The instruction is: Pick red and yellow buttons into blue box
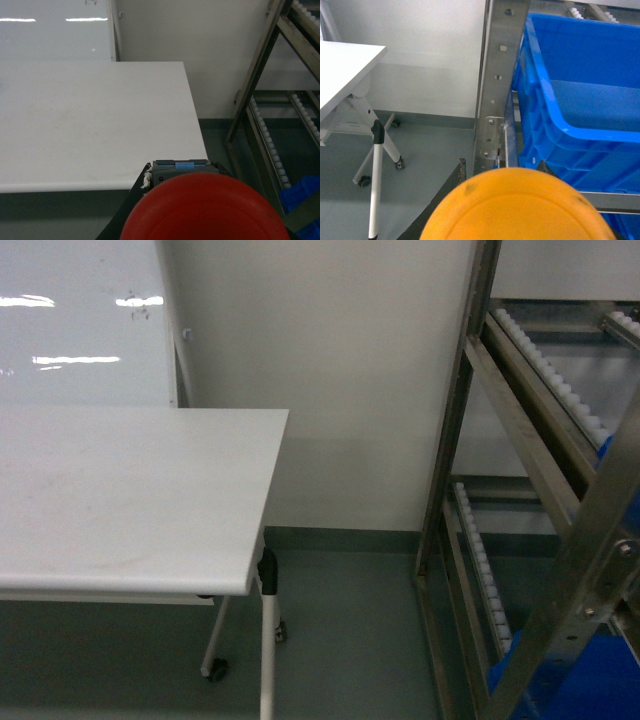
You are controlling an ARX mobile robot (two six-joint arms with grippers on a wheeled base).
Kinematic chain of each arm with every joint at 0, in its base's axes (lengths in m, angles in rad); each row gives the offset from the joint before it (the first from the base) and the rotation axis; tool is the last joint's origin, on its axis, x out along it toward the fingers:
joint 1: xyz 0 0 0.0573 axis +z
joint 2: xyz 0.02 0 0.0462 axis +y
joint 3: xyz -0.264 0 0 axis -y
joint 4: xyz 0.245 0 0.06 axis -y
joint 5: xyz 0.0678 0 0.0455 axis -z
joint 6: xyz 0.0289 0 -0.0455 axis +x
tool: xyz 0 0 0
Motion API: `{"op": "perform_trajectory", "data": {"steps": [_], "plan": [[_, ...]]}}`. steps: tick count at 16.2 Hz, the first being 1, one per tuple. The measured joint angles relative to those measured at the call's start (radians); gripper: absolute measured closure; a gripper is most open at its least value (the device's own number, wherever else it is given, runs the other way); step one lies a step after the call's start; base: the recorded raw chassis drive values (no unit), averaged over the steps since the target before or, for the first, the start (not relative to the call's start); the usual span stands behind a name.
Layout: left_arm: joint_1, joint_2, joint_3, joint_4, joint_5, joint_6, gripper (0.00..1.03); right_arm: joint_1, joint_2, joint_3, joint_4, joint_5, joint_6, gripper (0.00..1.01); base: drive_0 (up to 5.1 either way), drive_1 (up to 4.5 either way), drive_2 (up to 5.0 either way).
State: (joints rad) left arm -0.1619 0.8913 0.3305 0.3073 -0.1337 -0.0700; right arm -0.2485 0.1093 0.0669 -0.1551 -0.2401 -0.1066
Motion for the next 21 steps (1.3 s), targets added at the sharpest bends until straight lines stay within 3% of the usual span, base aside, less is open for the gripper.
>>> {"op": "perform_trajectory", "data": {"steps": [14, 21], "plan": [[0.000, -0.001, 0.000, -0.001, 0.000, 0.000, 0.77, 0.000, 0.000, 0.000, 0.000, 0.000, 0.000, 0.66, 4.7, -3.85, -0.5], [-0.001, -0.001, 0.000, 0.004, 0.002, 0.000, 0.77, 0.000, 0.000, 0.000, 0.000, 0.000, 0.000, 0.66, 5.1, -2.34, -2.3]]}}
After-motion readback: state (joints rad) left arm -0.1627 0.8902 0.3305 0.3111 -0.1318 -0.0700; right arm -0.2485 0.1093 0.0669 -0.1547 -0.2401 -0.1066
